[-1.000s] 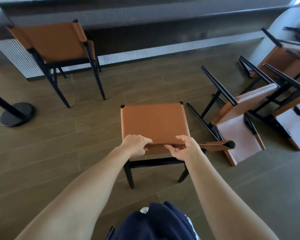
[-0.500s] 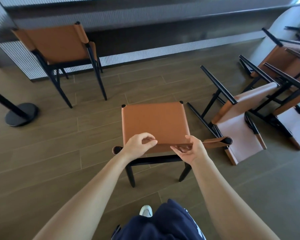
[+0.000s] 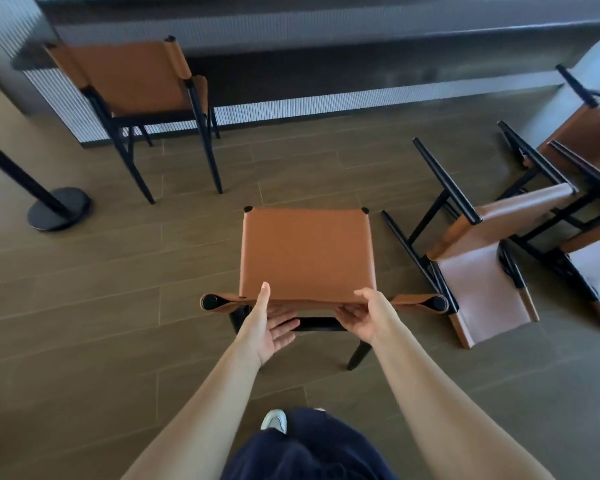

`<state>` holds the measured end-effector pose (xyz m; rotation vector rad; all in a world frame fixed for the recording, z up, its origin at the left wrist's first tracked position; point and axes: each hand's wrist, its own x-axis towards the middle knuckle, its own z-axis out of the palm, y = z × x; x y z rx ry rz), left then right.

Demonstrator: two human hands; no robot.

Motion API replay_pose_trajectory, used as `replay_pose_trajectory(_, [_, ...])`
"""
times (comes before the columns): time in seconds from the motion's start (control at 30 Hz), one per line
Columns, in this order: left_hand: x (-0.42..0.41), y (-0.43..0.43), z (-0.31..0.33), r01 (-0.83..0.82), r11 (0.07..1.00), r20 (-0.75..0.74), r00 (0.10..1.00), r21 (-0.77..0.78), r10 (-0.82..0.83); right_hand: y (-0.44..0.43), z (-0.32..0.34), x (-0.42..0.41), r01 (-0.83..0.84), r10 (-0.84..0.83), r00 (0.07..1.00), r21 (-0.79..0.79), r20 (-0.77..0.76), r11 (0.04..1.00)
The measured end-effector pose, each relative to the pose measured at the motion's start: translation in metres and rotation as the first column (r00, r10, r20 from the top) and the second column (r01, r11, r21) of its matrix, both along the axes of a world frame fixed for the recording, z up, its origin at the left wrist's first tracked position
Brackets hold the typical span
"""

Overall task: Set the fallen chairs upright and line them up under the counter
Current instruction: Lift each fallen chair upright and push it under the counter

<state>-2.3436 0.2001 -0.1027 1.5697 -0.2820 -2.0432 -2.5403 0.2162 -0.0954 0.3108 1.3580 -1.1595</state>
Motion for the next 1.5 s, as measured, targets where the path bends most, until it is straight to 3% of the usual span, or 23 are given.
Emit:
replay_pose_trajectory(0.17, [-0.017,-0.01,-0.002,-0.268,0.962,-0.08,0.959,0.059,0.272,0.0,-0.009,-0.012,0.028,-0.028,0.998,0.006,0.049,1.0])
replay_pose_trajectory(0.37, [-0.03,-0.022,-0.005,-0.404,0.91,-0.126,0.902,0.093,0.414,-0.006,-0.014,-0.02,0.042,-0.033,0.988,-0.056,0.149,0.998])
replay_pose_trajectory(0.67, [-0.038,-0.037,-0.003,-0.365,0.931,0.075,0.929,0.029,0.362,-0.017,-0.019,-0.026,0.01,0.006,0.983,-0.084,0.181,0.996])
replay_pose_trajectory(0.93, [-0.036,-0.045,-0.002,-0.4,0.915,0.029,0.916,0.047,0.399,-0.021,-0.028,-0.025,-0.006,0.01,0.992,-0.036,0.125,0.999])
replay_pose_trajectory(1.23, [-0.043,-0.094,0.022,-0.34,0.94,0.041,0.94,0.017,0.339,-0.064,0.008,-0.032,0.058,-0.028,0.989,-0.206,0.143,0.977])
replay_pose_trajectory(1.5, [-0.053,-0.148,0.04,-0.329,0.943,0.01,0.944,-0.045,0.33,-0.118,0.026,-0.044,0.065,-0.036,0.992,-0.248,0.118,0.967])
